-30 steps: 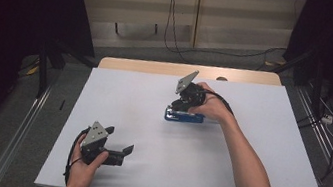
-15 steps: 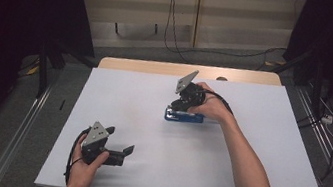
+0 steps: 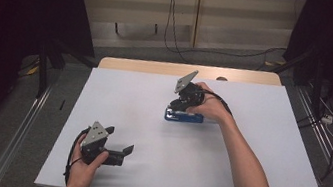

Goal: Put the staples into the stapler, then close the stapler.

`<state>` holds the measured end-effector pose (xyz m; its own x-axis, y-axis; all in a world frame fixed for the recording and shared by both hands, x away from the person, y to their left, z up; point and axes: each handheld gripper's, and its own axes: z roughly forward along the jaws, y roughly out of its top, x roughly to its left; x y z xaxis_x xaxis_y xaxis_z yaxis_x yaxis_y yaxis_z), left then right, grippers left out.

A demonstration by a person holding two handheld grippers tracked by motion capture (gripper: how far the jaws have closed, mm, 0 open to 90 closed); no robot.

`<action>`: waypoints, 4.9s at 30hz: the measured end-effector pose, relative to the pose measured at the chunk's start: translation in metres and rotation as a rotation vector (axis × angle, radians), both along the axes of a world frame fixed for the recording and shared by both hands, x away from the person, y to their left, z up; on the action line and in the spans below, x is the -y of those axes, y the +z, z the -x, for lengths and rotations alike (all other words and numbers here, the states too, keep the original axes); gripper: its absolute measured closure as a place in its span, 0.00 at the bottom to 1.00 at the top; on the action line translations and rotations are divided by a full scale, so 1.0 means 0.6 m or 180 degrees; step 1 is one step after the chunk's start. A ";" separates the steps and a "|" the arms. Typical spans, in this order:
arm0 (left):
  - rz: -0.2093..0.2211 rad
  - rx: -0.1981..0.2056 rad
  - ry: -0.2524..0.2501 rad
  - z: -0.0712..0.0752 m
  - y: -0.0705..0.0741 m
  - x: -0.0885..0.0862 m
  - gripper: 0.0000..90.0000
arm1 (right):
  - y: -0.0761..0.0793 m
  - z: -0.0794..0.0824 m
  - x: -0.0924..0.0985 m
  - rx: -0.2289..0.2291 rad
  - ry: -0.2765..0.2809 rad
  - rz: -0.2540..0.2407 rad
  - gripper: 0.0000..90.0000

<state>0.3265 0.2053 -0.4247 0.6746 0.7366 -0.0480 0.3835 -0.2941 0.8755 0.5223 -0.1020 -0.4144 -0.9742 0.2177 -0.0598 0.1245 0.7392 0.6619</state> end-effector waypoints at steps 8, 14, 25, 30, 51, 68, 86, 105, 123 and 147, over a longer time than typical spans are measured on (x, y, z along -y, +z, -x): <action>-0.0014 0.0010 0.0006 0.000 0.001 -0.001 0.05 | -0.002 0.001 0.000 -0.0040 -0.0031 0.0013 0.83; -0.0024 0.0016 0.0000 0.000 0.002 -0.003 0.05 | -0.005 0.002 -0.003 -0.0044 -0.0051 0.0010 0.81; -0.0016 0.0012 0.0001 0.000 0.001 -0.003 0.05 | 0.001 0.003 0.010 -0.0093 -0.0320 -0.0103 0.60; -0.0016 0.0010 -0.0004 0.000 0.001 -0.003 0.05 | -0.001 0.008 0.018 -0.0144 -0.0541 -0.0242 0.50; -0.0013 0.0008 0.0010 -0.002 0.000 -0.002 0.05 | -0.009 0.034 0.049 -0.0162 -0.1266 -0.0481 0.13; -0.0014 0.0004 0.0032 -0.004 0.000 -0.004 0.05 | -0.001 0.072 0.088 0.0105 -0.1792 -0.0801 0.06; -0.0052 -0.0002 0.0036 -0.007 -0.004 -0.004 0.05 | 0.005 0.121 0.135 0.0383 -0.2233 -0.0968 0.05; -0.0034 0.0024 0.0052 -0.005 0.000 0.001 0.05 | -0.010 0.178 0.182 0.0480 -0.2481 -0.1155 0.04; -0.0016 -0.0016 0.0058 -0.008 -0.004 -0.004 0.05 | -0.004 0.224 0.218 0.0584 -0.2587 -0.1242 0.03; -0.0085 0.0176 -0.0118 -0.023 0.007 0.057 0.07 | -0.025 0.277 0.254 0.0697 -0.2677 -0.1413 0.18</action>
